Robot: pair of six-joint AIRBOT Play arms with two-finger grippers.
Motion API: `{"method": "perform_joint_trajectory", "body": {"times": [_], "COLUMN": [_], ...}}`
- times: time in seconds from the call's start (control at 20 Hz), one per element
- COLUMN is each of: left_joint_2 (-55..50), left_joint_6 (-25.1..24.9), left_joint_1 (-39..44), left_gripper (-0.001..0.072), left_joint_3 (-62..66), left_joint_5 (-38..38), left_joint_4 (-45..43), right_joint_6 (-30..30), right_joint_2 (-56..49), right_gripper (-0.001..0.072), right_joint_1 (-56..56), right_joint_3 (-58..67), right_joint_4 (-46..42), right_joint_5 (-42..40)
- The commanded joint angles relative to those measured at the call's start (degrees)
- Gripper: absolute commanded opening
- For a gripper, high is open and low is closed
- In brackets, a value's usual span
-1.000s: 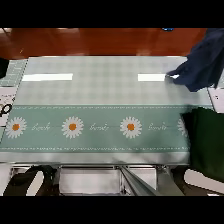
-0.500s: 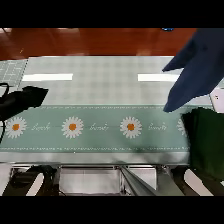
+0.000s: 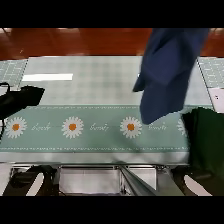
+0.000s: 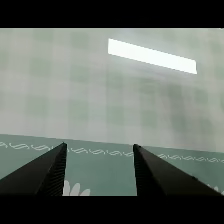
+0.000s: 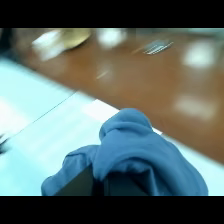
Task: Fold the shirts.
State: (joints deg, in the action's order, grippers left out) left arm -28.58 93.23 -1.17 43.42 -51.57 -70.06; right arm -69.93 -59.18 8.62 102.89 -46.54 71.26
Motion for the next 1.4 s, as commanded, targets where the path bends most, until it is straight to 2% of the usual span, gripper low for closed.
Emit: {"method": "perform_joint_trajectory", "body": {"times": [0.0, 0.15, 0.3, 0.55, 0.6, 0.65, 0.7, 0.85, 1.05, 1.2, 1.3, 1.35], "left_joint_2": [-0.02, -0.04, -1.03, -4.50, -5.35, -6.51, -7.98, -11.91, -16.20, -19.82, -22.64, -24.13], "left_joint_6": [0.07, -0.22, -6.51, -5.51, -5.53, -5.57, -6.03, -8.57, -9.70, -18.78, -31.80, -36.11], "left_joint_1": [-1.70, -1.92, -2.19, -2.73, -2.73, -2.73, -2.84, -8.52, -24.11, -26.18, -23.61, -22.01], "left_gripper": [0.0509, 0.0509, 0.0509, 0.0509, 0.0509, 0.0509, 0.0509, 0.0509, 0.0509, 0.0509, 0.0509, 0.0509], "left_joint_3": [0.37, 0.35, 0.11, -2.99, -3.76, -4.15, -4.04, -2.67, -3.61, -10.99, -16.90, -18.69], "left_joint_5": [-0.20, -5.05, -10.73, -15.19, -15.06, -14.93, -14.93, -15.15, -17.99, -19.04, -16.79, -14.86], "left_joint_4": [2.19, 2.14, 1.88, 5.81, 7.37, 7.98, 7.89, 8.00, 13.86, 28.17, 38.47, 40.39], "right_joint_6": [-2.54, -3.96, -4.61, -7.17, -9.88, -11.54, -11.19, -11.32, -12.66, -13.46, -9.05, -5.55], "right_joint_2": [-7.74, -17.62, -27.80, -41.92, -43.28, -43.82, -43.56, -37.75, -23.80, -13.97, -8.79, -6.67], "right_gripper": [0.0021, 0.0021, 0.0021, 0.0022, 0.0080, 0.0306, 0.0408, 0.0407, 0.0407, 0.0407, 0.0407, 0.0407], "right_joint_1": [17.88, 27.26, 31.91, 33.77, 33.53, 32.92, 31.89, 23.23, 2.38, -11.74, -18.27, -20.61], "right_joint_3": [0.04, -1.92, -5.53, -6.23, -6.23, -6.23, -6.08, -6.05, -11.76, -30.91, -47.10, -54.58], "right_joint_4": [-8.55, -13.11, -12.72, -10.29, -9.53, -9.53, -9.86, -12.26, -18.08, -13.05, -3.48, 1.88], "right_joint_5": [2.78, 3.13, 1.49, -0.79, -1.86, -2.49, -2.40, -0.63, -0.04, -7.54, -12.13, -13.00]}}
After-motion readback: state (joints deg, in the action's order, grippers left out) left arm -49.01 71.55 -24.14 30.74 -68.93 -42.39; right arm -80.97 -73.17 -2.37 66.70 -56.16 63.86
